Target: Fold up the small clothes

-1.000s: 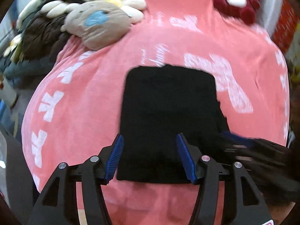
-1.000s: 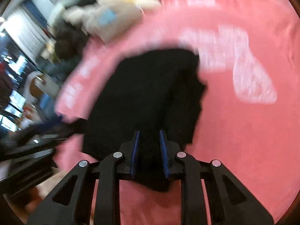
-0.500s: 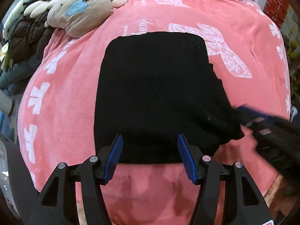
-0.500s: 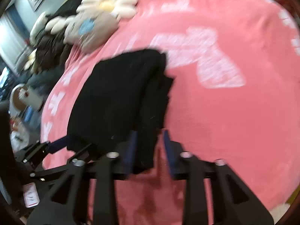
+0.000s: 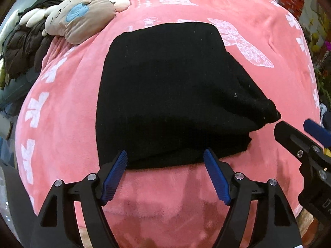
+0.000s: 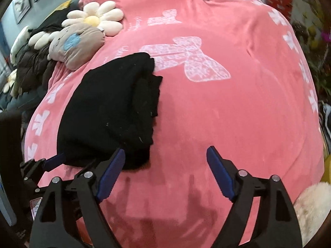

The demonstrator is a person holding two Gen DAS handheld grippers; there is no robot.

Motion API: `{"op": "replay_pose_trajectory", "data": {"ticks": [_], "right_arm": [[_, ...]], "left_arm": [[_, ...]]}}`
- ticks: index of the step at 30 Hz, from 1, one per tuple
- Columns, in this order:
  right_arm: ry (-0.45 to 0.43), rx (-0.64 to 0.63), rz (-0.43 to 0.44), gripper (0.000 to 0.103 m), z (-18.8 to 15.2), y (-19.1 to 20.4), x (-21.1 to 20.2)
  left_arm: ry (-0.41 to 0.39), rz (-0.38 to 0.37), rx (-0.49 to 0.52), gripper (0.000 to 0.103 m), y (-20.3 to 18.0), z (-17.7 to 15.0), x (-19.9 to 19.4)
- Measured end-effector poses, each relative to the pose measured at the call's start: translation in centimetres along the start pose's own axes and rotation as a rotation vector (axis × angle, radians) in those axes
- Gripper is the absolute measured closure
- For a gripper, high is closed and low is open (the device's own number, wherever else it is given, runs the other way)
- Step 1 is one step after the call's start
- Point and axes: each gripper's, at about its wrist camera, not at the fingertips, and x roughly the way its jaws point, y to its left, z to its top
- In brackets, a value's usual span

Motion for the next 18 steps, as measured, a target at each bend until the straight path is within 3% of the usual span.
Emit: {"op": "replay_pose_trajectory", "data": {"ticks": [3, 18], "right_arm": [[0.005, -0.011, -0.018, 0.024, -0.1, 0.3, 0.1], [0.009, -0.048, -0.055, 0.023, -0.8, 1.3, -0.1]], "left_arm": [[-0.013, -0.022, -0.037, 0.027, 0.5, -0.1, 0.1], [-0.019, -0.015, -0.036, 0.027, 0.4, -0.5, 0.2]]}}
